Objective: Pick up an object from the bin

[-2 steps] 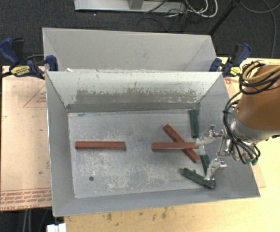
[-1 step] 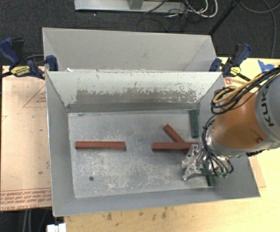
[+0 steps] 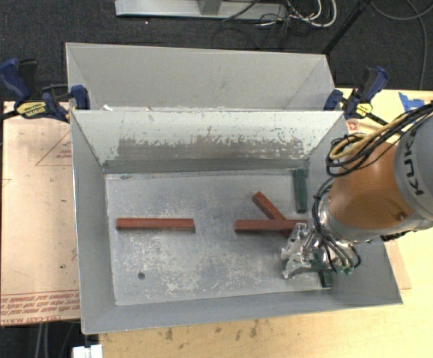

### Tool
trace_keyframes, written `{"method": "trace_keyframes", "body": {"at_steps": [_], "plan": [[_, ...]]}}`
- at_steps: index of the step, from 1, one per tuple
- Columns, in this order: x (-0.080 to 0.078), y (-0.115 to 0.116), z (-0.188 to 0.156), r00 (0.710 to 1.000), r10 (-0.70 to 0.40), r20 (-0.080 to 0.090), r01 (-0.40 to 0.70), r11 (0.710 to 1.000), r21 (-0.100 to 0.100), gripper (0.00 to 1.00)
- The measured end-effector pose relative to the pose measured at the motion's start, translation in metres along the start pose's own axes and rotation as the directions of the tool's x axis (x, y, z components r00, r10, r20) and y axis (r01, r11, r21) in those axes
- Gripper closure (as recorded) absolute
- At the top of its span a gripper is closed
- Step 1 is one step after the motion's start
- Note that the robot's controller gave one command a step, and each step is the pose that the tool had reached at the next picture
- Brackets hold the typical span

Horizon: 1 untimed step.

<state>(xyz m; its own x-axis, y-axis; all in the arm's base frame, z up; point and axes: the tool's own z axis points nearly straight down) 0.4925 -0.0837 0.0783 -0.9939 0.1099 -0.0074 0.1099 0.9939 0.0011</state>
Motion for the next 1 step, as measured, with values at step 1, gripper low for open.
{"method": "trace_keyframes", "body": {"at_steps": [1], "plan": [[-0.0028, 0.0037, -0.1937, 1.000, 0.007, 0.000, -0.007, 1.000, 0.001, 1.00]]}}
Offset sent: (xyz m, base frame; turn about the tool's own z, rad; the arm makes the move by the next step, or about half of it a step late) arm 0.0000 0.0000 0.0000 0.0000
